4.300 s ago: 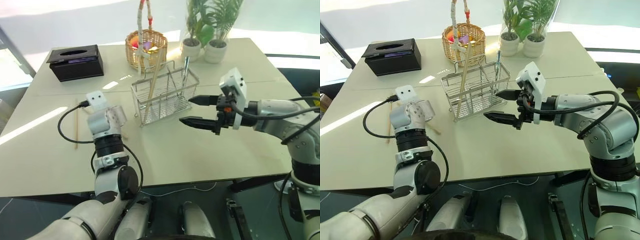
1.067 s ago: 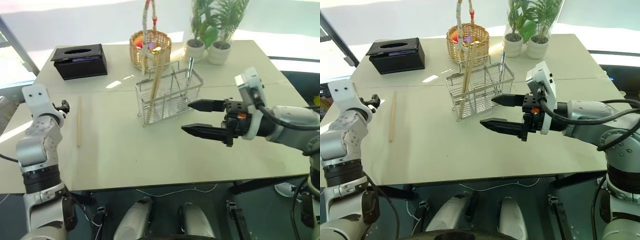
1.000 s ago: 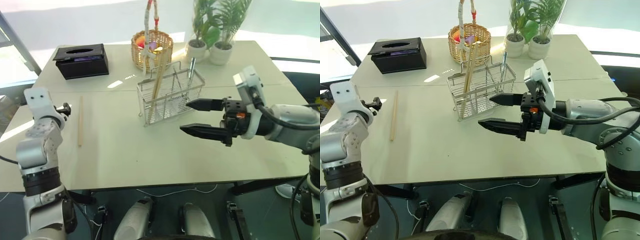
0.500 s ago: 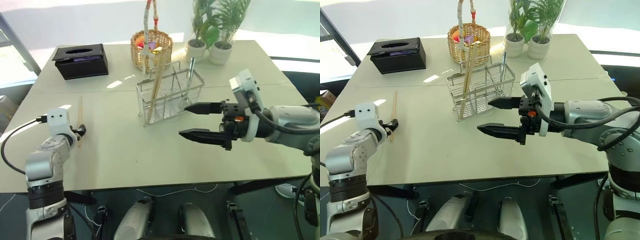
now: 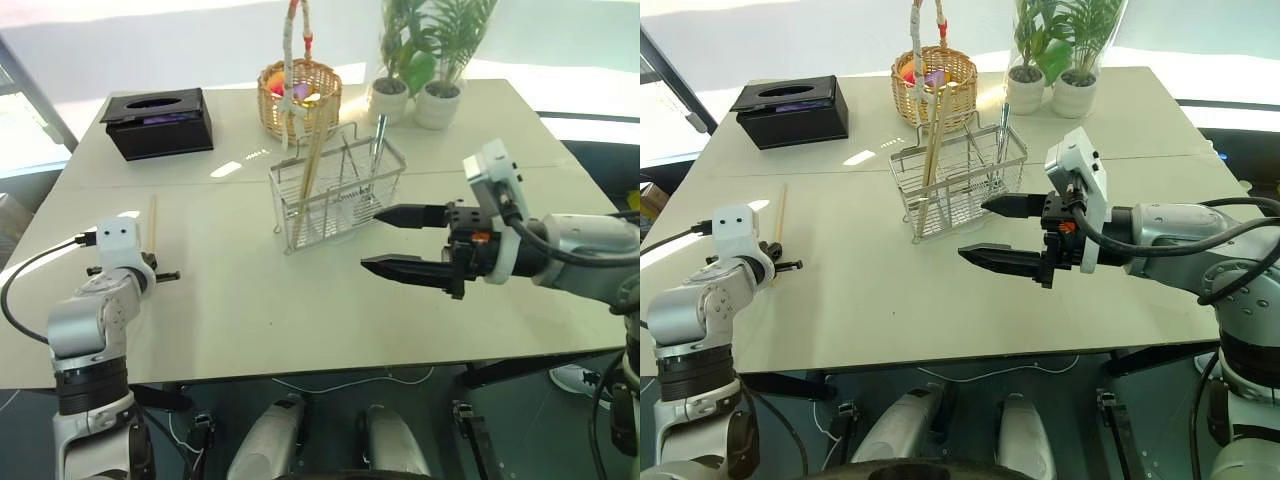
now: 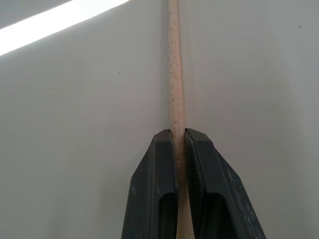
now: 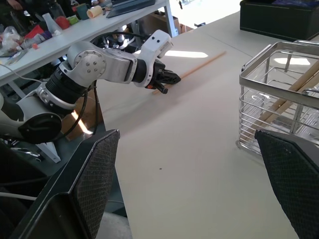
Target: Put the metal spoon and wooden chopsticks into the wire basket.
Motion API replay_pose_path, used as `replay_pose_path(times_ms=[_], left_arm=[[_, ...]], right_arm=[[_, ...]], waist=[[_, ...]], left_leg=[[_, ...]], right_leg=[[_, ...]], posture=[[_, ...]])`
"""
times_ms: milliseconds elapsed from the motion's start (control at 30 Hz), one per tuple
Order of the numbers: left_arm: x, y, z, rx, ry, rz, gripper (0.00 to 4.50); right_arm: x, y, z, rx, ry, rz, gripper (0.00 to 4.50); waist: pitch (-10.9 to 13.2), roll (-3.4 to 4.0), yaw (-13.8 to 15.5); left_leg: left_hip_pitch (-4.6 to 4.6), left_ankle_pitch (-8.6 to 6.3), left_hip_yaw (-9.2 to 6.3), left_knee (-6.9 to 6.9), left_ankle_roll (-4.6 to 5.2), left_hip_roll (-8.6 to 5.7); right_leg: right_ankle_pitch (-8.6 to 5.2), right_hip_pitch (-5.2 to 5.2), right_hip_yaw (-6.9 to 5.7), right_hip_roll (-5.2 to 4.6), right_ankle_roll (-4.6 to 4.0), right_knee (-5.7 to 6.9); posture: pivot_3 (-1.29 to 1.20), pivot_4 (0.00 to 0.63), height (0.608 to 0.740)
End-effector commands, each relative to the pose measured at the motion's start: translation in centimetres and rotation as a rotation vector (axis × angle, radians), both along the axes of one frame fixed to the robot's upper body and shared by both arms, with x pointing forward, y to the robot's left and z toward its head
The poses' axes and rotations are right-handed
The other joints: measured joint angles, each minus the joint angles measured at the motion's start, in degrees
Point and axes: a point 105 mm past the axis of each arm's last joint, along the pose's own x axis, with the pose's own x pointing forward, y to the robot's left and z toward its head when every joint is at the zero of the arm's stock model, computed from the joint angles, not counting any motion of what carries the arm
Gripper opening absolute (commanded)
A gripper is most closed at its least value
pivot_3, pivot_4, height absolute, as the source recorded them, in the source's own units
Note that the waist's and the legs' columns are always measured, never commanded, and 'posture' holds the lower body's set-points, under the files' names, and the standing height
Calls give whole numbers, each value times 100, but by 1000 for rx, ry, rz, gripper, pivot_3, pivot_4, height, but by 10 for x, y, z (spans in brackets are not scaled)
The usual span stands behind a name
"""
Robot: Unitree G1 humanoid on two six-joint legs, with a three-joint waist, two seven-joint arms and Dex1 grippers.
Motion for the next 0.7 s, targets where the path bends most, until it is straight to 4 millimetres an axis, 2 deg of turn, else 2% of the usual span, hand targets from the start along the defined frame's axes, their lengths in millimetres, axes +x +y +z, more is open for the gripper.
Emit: replay_pose_path(times_ms=[33, 100, 167, 300, 367, 433, 500, 567, 633, 700], left_arm=[[8, 12, 23, 34, -107, 45, 40], [22, 10, 53, 78, -253, 20, 40], [38, -3, 91, 104, -431, -56, 40], [57, -50, 170, 35, -795, -297, 40], [53, -85, 209, -54, -997, -480, 40], [44, -113, 236, -154, -1145, -640, 40], [37, -137, 247, -265, -1229, -777, 40], [35, -152, 247, -326, -1255, -863, 40], [38, -173, 234, -383, -1229, -960, 40], [44, -185, 220, -407, -1200, -999, 40]], right_arm=[[0, -3, 9, 13, -53, -17, 4500], [3, -4, 9, 26, -57, -34, 4500], [8, -7, 11, 48, -63, -64, 4500], [21, -15, 12, 72, -83, -134, 4500], [25, -18, 11, 78, -94, -157, 4500], [28, -20, 11, 82, -107, -179, 4500], [32, -24, 12, 94, -121, -209, 4500], [37, -28, 13, 99, -137, -239, 4500], [44, -34, 15, 114, -168, -295, 4500], [48, -38, 17, 131, -187, -332, 4500]], waist=[[0, 0, 7], [3, -5, 17], [6, -11, 40], [6, -11, 45], [6, -11, 30], [6, -11, 18], [6, -11, -2], [6, -10, -46], [6, -10, -76], [6, -10, -92]], left_leg=[[0, 0, 0, 0, 0, 0], [-2, 0, 0, 0, 0, 0], [-6, 0, 0, 3, 0, 0], [-18, 0, 0, 11, 0, -1], [-22, 0, 3, 16, 1, -2], [-23, -3, 7, 16, 6, -2], [-24, -5, 13, 13, 11, -2], [-24, 3, 19, 12, 23, 1], [-24, 5, 21, 12, 24, 5], [-23, 8, 20, 20, 21, 5]], right_leg=[[0, 0, 0, 0, 0, 0], [0, -1, -1, 0, 0, 0], [0, 0, -5, -1, 0, -1], [9, 2, -10, -1, -11, -27], [11, 3, -10, -1, -7, -33], [17, 2, -11, -3, 5, -35], [18, 6, -10, -4, 6, -32], [18, 14, -7, -4, 6, -25], [18, 12, -6, -1, 6, -18], [18, 12, -7, -1, 6, -10]], posture=[[0, 150, 740], [0, 150, 740], [0, 150, 740], [0, 150, 740], [0, 150, 740], [0, 150, 740], [0, 150, 740], [0, 150, 740], [0, 150, 740], [0, 150, 740]])
